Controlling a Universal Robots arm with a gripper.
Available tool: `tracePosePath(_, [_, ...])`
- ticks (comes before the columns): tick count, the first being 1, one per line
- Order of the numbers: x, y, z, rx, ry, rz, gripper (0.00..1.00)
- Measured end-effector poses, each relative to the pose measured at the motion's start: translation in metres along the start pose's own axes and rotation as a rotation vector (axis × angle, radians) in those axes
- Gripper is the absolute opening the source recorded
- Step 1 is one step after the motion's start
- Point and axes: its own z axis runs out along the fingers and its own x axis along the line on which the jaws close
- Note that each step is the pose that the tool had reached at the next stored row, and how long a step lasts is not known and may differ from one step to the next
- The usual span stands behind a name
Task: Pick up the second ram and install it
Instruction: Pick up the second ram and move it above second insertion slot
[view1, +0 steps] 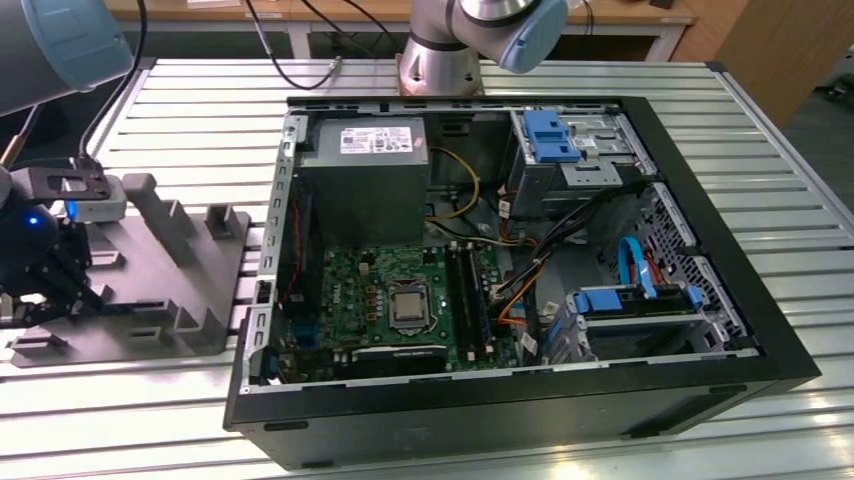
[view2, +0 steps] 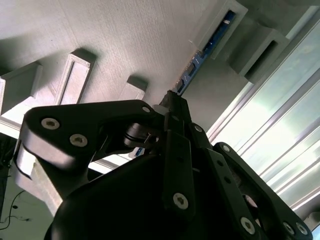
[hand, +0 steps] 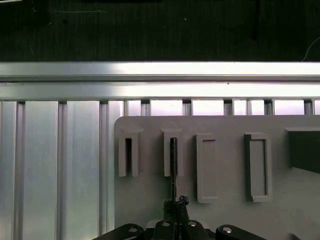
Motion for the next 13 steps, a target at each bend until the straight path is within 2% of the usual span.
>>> tracePosePath(7, [-0.0004, 0.0001, -0.0113, 0.0001, -0.0001, 0.000, 0.11])
tracePosePath(13, [-0.0006, 0.0002, -0.0159, 0.0002, -0.0001, 0.000, 0.11])
